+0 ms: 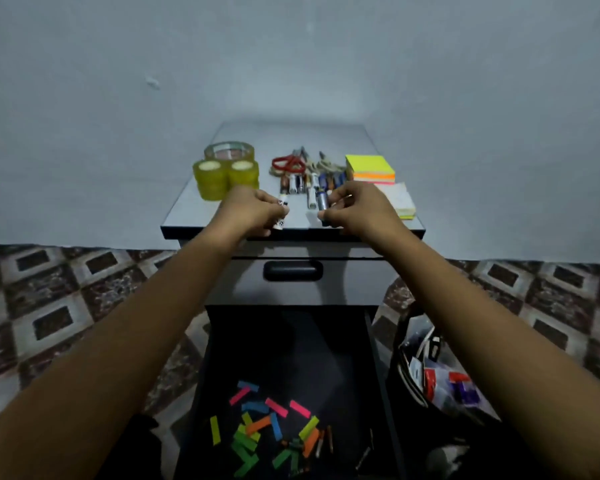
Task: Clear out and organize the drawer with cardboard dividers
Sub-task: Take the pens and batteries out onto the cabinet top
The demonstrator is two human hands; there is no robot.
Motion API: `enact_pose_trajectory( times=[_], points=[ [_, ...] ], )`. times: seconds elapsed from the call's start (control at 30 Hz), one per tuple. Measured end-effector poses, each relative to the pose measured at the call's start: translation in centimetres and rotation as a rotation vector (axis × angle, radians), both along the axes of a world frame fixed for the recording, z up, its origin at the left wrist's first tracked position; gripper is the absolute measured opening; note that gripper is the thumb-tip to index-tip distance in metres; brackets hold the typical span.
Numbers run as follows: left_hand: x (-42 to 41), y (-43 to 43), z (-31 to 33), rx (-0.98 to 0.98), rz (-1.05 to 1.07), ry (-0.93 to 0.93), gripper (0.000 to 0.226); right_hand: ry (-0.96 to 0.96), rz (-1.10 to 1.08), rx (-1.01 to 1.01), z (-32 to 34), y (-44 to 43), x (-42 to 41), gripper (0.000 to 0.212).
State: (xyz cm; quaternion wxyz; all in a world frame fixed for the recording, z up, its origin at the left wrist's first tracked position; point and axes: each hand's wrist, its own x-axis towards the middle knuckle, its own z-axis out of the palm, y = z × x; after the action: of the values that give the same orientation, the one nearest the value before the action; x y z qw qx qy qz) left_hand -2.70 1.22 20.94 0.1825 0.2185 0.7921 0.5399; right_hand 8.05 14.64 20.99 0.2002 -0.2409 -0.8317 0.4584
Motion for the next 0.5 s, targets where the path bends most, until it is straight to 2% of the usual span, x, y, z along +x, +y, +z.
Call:
enact_pose_trajectory(
  times=[0.1, 0.23, 0.33, 0.5],
  points=[
    [-1.4, 1.9, 0.4, -0.063, 0.034, 0.015, 0.017, -0.049, -0.019, 0.084, 0.5, 0.0, -2.3, 0.027],
    [-2.7, 3.4, 0.0, -0.181, 0.048, 0.102, 0.018, -0.136, 0.006, 0.232, 0.3, -0.1, -5.0, 0.010],
    [-3.3, 3.8, -0.4, -0.217, 0.057, 0.144, 0.018, -0.183, -0.025, 0.330, -0.4, 0.3, -6.6, 0.020],
    [-3.8, 4.1, -0.7, -0.232, 0.049, 0.218, 0.030, -0.216, -0.078, 0.538, -1.4, 0.2, -7.9, 0.017]
  ],
)
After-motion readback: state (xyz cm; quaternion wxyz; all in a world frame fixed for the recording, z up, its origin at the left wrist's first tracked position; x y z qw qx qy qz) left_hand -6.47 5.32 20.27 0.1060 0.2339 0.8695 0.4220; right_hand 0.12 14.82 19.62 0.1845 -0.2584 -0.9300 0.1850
